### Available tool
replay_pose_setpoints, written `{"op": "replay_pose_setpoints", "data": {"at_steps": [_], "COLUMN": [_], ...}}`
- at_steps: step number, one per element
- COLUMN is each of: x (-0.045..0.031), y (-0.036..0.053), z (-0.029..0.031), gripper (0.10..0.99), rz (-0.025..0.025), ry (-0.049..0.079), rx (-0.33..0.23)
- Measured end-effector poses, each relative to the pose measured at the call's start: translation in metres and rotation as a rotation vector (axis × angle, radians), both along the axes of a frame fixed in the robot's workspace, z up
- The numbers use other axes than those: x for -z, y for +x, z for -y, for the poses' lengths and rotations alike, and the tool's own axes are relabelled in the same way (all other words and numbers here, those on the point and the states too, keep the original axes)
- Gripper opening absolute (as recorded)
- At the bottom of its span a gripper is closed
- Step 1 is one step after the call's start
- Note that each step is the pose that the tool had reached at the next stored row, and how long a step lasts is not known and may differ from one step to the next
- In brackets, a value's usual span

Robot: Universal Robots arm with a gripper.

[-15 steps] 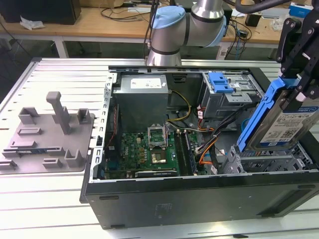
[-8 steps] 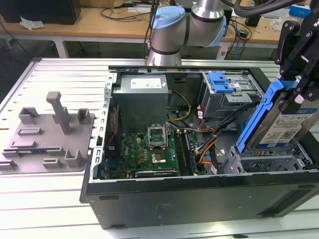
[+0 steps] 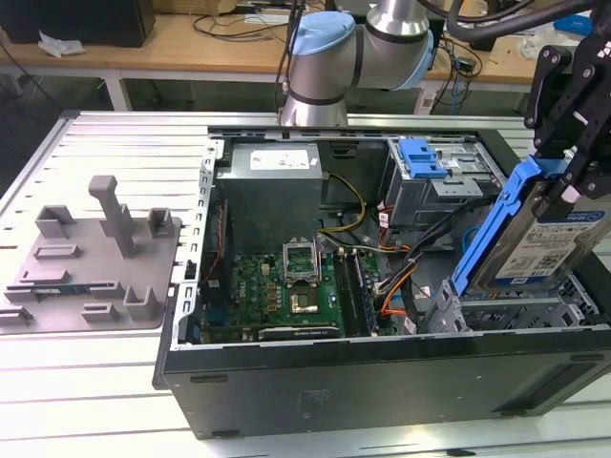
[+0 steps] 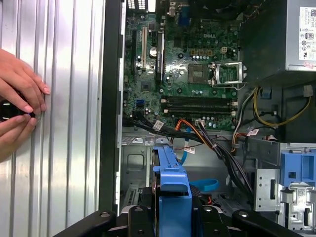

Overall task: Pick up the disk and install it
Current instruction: 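Insert the disk into the insertion slot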

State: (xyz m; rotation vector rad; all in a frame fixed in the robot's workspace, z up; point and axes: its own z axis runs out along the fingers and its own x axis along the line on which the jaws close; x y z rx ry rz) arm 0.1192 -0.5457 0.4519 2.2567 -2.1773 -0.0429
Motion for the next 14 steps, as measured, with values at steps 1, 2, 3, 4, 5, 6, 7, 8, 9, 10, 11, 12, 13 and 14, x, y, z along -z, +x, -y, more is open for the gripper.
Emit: {"op": "replay_pose_setpoints", "data": {"at_steps": [1, 2, 3, 4, 5, 6, 7, 8, 9, 10, 11, 12, 13, 14], "x": [0.0004, 0.001, 0.0026, 0.0038, 0.0046, 0.0056, 0.0062, 0.0067, 0.0074, 0.008, 0.0086, 0.0095, 0.0101, 0.0109], "y": [0.0001, 0.0002, 0.0003, 0.0003, 0.0003, 0.0003, 0.0004, 0.0004, 0.0004, 0.0004, 0.0004, 0.0004, 0.0004, 0.0004], "z": [0.0, 0.0, 0.0, 0.0, 0.0, 0.0, 0.0, 0.0, 0.0, 0.0, 0.0, 0.0, 0.0, 0.0], "gripper": [0.369, 0.369, 0.369, 0.369, 0.369, 0.369, 0.369, 0.369, 0.369, 0.369, 0.369, 0.369, 0.369, 0.369], "rz": [0.0, 0.0, 0.0, 0.0, 0.0001, 0.0, 0.0, 0.0, 0.0, 0.0, 0.0, 0.0, 0.0, 0.0], "ry": [0.0, 0.0, 0.0, 0.0, -0.001, 0.0, 0.0, 0.0, 0.0, 0.0, 0.0, 0.0, 0.0, 0.0], "rx": [0.0, 0.0, 0.0, 0.0, 0.0, 0.0, 0.0, 0.0, 0.0, 0.0, 0.0, 0.0, 0.0, 0.0]}}
